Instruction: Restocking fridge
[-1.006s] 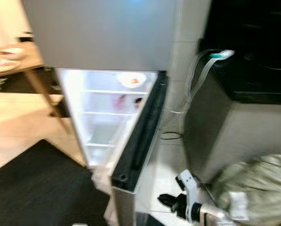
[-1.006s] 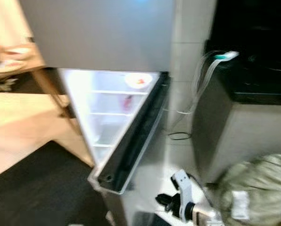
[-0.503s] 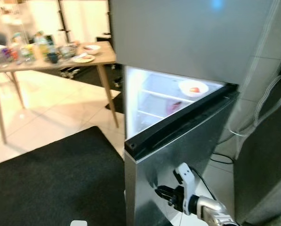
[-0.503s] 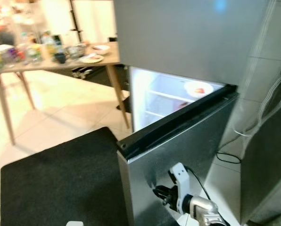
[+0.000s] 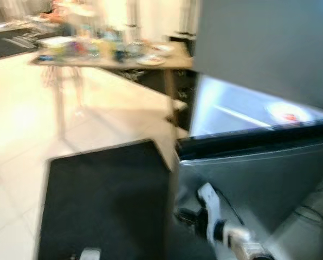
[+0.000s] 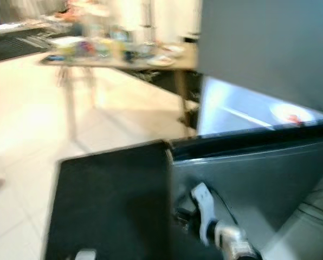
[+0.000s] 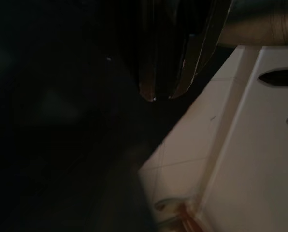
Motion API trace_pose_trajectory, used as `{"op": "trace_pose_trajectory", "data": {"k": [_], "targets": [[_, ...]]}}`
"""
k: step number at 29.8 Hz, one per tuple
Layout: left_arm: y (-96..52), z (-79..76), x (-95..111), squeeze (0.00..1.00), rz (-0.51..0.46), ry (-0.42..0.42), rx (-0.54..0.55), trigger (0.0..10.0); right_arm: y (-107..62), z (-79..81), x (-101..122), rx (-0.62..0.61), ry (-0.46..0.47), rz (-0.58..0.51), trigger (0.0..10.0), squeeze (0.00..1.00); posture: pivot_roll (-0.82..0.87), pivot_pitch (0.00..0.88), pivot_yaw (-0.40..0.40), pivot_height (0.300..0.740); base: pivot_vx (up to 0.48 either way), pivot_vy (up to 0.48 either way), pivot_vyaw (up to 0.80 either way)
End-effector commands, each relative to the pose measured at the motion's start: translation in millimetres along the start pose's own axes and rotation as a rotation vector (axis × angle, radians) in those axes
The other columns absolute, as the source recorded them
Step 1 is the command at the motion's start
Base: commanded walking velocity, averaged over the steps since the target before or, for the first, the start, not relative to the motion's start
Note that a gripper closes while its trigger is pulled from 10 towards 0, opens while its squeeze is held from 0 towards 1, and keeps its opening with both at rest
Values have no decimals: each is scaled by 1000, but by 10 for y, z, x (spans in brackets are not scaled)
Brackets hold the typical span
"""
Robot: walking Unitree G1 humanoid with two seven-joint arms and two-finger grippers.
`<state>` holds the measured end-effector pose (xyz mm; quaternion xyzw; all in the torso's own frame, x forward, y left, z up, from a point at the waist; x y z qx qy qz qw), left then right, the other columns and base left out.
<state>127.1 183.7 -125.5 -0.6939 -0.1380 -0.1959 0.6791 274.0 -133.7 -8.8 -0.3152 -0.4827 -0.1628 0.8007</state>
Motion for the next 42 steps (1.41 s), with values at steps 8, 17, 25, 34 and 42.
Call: {"op": "trace_pose_trajectory", "data": {"k": [8,17,25,34,42], "targets": [[-39,-37,-250,0,96,-2,-3,10000,95,-74,169,-116,-78,-25,10000,0,-64,0,-26,740,0,0,600],[-42,-29,-259,0,101,3,0,10000,91,-192,302,-224,-122,-41,10000,0,-63,0,-30,740,0,0,0],[-43,-41,-272,0,109,33,-7,10000,82,-287,437,-323,-184,-61,10000,0,-65,0,-34,740,65,0,0],[-44,-43,-277,0,110,34,-7,10000,69,-343,561,-389,-215,-103,10000,0,-64,0,-35,740,306,0,0],[-44,-46,-277,0,110,35,-7,10000,81,-364,632,-419,-225,-121,10000,0,-62,0,-35,740,361,0,0]]}}
Point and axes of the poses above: a point about 5 cm out from each wrist's last joint towards the gripper, its own y axis pointing out of the wrist towards the gripper, its own x axis along the axis of the wrist's last joint, z = x × y, the point moved 2 cm from there along y, pointing out of the wrist towards the gripper, and after that the axes turned 4 degrees about y, right-handed, at the moved point
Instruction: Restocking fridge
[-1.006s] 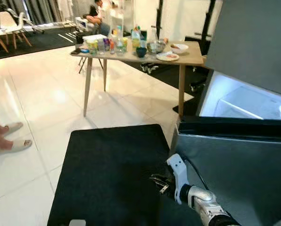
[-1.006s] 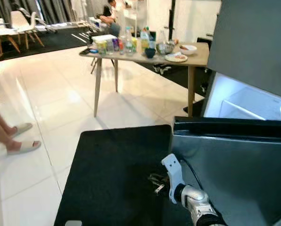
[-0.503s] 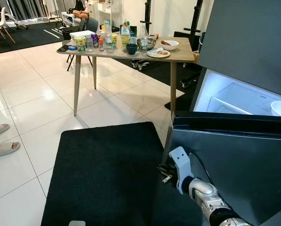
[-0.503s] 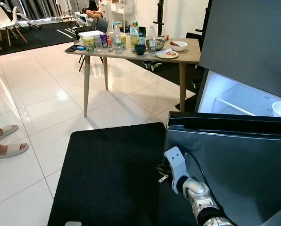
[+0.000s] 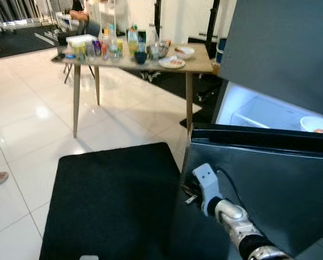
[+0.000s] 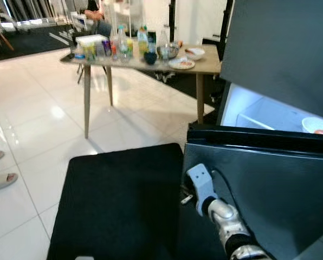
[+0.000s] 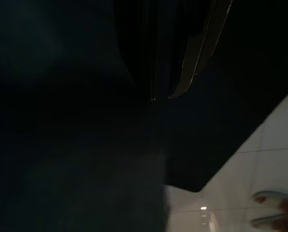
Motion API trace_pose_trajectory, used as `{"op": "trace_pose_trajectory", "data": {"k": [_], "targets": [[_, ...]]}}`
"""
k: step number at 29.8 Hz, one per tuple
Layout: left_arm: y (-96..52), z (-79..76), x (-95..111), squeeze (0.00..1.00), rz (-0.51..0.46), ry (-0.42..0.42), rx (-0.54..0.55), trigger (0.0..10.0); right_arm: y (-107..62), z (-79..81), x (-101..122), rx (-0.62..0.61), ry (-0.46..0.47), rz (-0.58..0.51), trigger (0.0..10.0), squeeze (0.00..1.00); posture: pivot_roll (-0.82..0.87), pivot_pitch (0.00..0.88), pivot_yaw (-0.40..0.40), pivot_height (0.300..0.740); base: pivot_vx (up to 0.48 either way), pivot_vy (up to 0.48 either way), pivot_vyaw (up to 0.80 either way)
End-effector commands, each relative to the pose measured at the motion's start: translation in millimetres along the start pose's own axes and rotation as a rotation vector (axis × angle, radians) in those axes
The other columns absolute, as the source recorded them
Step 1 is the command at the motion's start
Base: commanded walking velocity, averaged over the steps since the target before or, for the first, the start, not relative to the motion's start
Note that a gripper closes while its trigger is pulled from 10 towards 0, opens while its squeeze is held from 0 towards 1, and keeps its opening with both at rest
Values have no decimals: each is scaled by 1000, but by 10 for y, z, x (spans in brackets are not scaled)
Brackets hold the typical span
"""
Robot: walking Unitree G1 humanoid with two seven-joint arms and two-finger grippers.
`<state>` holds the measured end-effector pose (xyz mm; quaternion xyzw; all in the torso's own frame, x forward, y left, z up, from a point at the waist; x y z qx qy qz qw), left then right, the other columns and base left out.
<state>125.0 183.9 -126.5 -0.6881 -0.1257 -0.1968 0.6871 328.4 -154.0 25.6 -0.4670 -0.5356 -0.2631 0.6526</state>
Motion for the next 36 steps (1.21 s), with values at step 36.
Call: {"op": "trace_pose_trajectory", "data": {"k": [36], "targets": [[-37,-64,-237,0,80,-19,-25,10000,-61,57,-292,56,-33,173,10000,0,-62,0,-36,740,341,0,0]]}}
Point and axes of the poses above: a point about 5 cm out from each wrist's last joint towards the gripper, its own y axis pointing out of the wrist towards the gripper, its own x axis along the axis of the wrist's last joint, z = x × y, the point moved 2 cm from there along y, pointing out of the wrist towards the gripper, and after that the axes turned 4 degrees about y, right-handed, at the moved point
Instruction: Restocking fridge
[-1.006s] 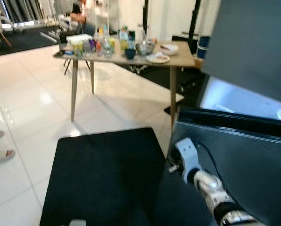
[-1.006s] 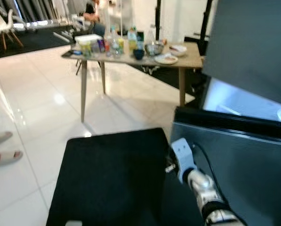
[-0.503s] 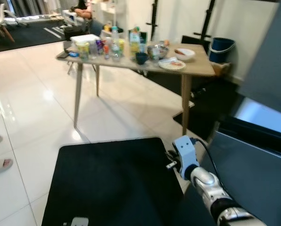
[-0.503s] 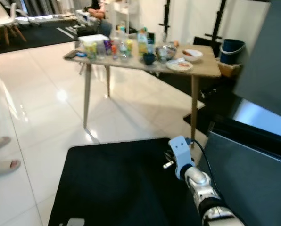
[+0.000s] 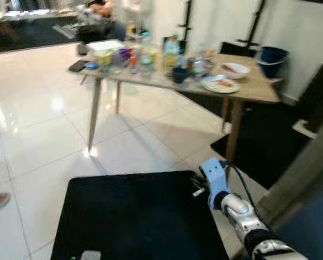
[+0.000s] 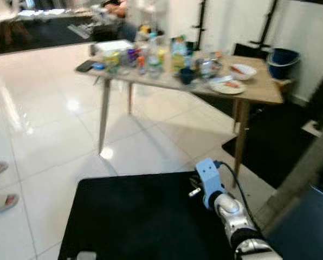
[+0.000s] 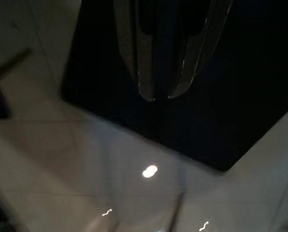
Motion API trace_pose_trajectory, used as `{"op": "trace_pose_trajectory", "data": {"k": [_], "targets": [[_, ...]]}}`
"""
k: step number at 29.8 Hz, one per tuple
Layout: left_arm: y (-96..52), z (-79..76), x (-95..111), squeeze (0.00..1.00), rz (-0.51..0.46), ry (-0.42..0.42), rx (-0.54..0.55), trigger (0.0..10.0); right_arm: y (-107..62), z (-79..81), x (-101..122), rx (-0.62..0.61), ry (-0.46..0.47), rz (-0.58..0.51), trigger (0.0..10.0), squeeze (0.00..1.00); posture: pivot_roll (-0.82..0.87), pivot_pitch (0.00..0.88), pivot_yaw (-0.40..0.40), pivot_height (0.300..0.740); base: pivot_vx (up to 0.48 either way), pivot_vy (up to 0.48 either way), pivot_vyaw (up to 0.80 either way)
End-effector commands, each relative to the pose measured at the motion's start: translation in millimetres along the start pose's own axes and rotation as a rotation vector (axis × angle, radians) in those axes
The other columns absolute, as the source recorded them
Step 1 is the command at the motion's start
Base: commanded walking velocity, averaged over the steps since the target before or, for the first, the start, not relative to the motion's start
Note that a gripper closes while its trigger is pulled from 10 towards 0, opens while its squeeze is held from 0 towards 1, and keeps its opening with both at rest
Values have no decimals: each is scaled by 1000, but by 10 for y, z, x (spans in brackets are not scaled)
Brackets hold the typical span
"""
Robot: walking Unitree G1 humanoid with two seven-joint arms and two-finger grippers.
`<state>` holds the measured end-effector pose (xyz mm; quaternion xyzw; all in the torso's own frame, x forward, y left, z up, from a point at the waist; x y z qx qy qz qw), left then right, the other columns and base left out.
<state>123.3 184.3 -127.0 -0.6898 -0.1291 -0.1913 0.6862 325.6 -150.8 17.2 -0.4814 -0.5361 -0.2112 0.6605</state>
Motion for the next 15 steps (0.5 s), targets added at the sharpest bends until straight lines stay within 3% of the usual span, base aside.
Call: {"op": "trace_pose_trajectory", "data": {"k": [1,3,5,7,10,15], "targets": [[-32,-63,-220,0,77,-6,-23,10000,-60,28,-214,15,16,86,10000,0,-62,0,-36,740,0,0,0],[-31,-77,-220,0,79,-4,-32,10000,-178,36,-541,19,-16,259,10000,0,-62,0,-36,740,0,0,0],[-31,-82,-222,0,81,-4,-37,10000,-345,-58,-826,-77,29,394,10000,0,-65,0,-33,740,0,0,0],[-31,-82,-224,0,82,-4,-37,10000,-404,-94,-905,-118,53,428,10000,0,-65,0,-33,740,0,0,0],[-32,-81,-229,0,85,-4,-40,10000,-620,-189,-1155,-232,118,525,10000,0,-65,0,-33,740,0,0,-781],[-31,-85,-226,0,86,-3,-43,10000,-837,-242,-1370,-306,172,607,10000,0,-65,0,-32,740,0,0,-781]]}}
Point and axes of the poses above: a point about 5 cm out from each wrist's last joint towards the gripper, its own y axis pointing out of the wrist towards the gripper, its own x axis along the axis of the wrist's last joint, z = x × y, the point moved 2 cm from there along y, pointing out of the wrist towards the gripper, and after that the axes turned 4 degrees about y, right-handed, at the moved point
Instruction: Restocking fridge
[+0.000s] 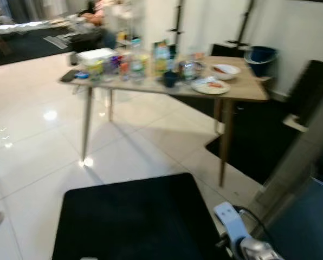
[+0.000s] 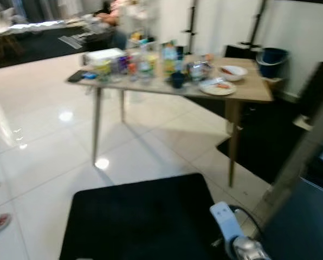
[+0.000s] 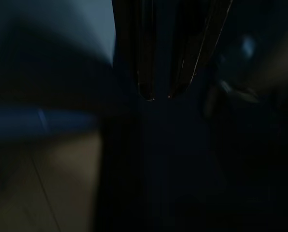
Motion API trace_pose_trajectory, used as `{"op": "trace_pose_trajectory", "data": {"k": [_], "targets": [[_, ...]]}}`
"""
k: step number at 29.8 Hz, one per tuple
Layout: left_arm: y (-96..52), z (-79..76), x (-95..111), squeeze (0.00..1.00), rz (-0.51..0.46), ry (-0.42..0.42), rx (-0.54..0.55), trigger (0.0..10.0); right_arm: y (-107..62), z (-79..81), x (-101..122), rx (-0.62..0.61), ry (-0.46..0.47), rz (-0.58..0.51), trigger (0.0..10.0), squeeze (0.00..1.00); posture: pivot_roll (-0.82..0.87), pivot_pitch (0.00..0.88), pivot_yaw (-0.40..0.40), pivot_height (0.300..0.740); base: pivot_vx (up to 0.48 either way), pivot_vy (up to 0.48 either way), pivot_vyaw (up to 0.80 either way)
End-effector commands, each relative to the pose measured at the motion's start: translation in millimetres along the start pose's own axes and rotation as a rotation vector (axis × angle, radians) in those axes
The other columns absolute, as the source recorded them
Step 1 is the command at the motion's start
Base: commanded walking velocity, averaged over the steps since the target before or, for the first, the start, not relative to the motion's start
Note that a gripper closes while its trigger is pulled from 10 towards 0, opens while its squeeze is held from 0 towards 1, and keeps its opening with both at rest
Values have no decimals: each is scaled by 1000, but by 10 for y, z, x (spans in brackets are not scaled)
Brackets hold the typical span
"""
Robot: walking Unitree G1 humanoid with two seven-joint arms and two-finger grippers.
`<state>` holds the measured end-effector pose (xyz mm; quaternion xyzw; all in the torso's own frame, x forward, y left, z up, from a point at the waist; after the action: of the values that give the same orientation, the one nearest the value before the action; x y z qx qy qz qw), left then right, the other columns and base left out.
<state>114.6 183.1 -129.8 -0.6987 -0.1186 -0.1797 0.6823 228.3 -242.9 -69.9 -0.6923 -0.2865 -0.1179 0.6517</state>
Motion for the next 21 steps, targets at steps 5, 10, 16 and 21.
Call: {"op": "trace_pose_trajectory", "data": {"k": [5,10,16,21], "targets": [[-10,-66,-126,0,53,4,-29,10000,-60,-122,-330,-82,52,112,10000,0,-68,0,-29,740,0,0,-781],[-9,-59,-119,0,53,8,-29,10000,-88,-263,-287,-165,117,77,10000,0,-72,0,-24,740,0,0,-781],[-9,-54,-115,0,54,10,-30,10000,-97,-370,76,-188,244,-127,10000,0,-71,0,-23,740,0,0,-391],[-9,-55,-114,0,54,10,-30,10000,-119,-358,484,-106,359,-334,10000,0,-69,0,-23,740,0,0,0]]}}
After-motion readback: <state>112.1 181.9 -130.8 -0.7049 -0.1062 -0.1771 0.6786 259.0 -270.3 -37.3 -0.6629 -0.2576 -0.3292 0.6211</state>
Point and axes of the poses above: a point about 5 cm out from each wrist's last joint towards the gripper, its own y axis pointing out of the wrist towards the gripper, its own x axis along the axis of the wrist's last joint, z = x × y, the point moved 2 cm from there along y, pointing out of the wrist towards the gripper, and after that the axes turned 4 degrees about y, right-handed, at the moved point
